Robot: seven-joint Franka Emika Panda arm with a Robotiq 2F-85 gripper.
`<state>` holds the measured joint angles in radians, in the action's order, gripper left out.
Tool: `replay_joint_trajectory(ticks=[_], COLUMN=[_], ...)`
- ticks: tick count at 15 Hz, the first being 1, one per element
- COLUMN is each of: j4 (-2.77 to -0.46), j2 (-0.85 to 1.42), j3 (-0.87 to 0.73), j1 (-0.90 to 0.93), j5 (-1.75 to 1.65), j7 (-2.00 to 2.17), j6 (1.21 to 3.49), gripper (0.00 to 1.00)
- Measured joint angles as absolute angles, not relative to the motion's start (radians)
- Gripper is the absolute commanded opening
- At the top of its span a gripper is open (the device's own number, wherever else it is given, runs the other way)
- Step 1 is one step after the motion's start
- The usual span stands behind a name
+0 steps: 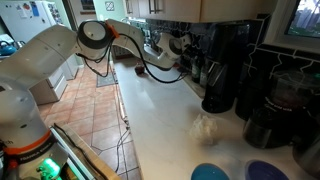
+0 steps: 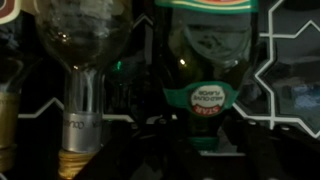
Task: Move the green bottle forward
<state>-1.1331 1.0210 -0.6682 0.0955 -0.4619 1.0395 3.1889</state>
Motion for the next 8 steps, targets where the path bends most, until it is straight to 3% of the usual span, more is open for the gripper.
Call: replay_joint_trajectory(ticks=[2, 4, 8], j4=[-1.110, -1.099, -1.098], j2=[1.025, 1.030, 1.035], j3=[-0.672, -0.672, -0.672], j1=[0.088, 0.085, 0.086], j5=[-0.462, -0.462, -0.462], j7=[1.040, 1.039, 1.039], j6=[3.189, 3.188, 3.188], gripper=[0.07, 0.02, 0.05])
